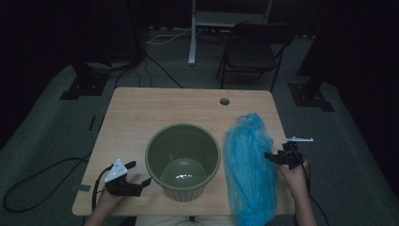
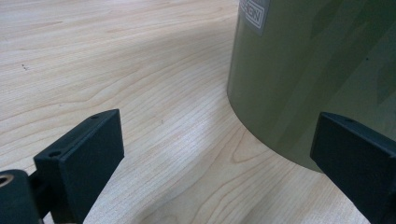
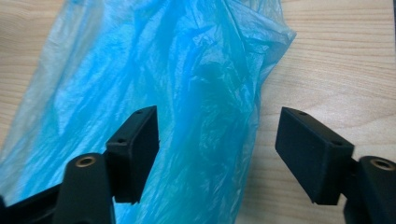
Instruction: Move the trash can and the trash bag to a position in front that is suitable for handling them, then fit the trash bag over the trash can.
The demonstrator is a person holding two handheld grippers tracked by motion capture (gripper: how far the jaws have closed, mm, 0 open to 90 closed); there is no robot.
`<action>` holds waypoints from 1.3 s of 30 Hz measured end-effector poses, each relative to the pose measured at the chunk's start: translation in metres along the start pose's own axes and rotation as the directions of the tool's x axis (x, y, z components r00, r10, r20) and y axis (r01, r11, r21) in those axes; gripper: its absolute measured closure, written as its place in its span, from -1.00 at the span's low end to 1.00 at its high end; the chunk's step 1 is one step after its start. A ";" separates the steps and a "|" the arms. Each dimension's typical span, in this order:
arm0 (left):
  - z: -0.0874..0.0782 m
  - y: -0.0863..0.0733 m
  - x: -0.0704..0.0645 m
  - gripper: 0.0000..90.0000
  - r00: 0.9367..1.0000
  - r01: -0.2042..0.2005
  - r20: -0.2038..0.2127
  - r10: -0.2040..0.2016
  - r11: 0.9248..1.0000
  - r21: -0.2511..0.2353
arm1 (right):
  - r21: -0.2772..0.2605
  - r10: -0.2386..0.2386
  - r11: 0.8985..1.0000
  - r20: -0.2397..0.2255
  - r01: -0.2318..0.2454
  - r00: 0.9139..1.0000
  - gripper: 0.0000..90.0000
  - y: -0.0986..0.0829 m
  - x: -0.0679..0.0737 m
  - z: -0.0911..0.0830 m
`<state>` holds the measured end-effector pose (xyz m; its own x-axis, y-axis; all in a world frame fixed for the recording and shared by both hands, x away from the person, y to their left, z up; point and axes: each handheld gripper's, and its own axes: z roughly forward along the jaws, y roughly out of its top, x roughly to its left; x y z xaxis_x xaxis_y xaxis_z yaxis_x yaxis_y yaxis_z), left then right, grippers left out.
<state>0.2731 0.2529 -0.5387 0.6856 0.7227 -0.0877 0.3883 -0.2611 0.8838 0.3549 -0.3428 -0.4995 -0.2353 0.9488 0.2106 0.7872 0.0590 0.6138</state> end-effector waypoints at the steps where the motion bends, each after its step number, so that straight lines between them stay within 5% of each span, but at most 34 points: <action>1: 0.000 0.000 0.000 -0.93 1.000 0.001 0.000 -0.001 1.000 0.000 | -0.007 0.003 1.000 -0.003 -0.003 1.000 -0.37 0.000 0.000 -0.002; 7: 0.000 0.000 0.000 -0.93 1.000 0.001 0.002 -0.001 1.000 0.003 | -0.032 0.036 0.999 -0.029 -0.037 0.999 -0.39 -0.004 -0.003 -0.005; 20: 0.001 0.000 0.000 -0.93 1.000 0.004 0.003 -0.004 1.000 0.003 | 0.015 0.034 0.999 -0.049 -0.034 0.998 -0.43 0.003 0.003 0.016; 32: 0.000 -0.001 0.002 -0.93 1.000 0.005 0.000 -0.005 1.000 0.005 | 0.089 -0.029 0.996 -0.009 0.030 1.000 -0.54 0.026 0.031 0.059; 39: -0.002 -0.001 0.003 -0.93 1.000 0.008 -0.003 -0.008 1.000 0.001 | 0.096 -0.116 0.989 0.038 0.111 0.993 -0.58 0.028 0.059 0.077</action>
<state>0.2738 0.2569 -0.5395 0.6803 0.7270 -0.0933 0.3947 -0.2562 0.8823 0.4074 -0.2616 -0.5286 -0.3028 0.9468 0.1091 0.8072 0.1939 0.5576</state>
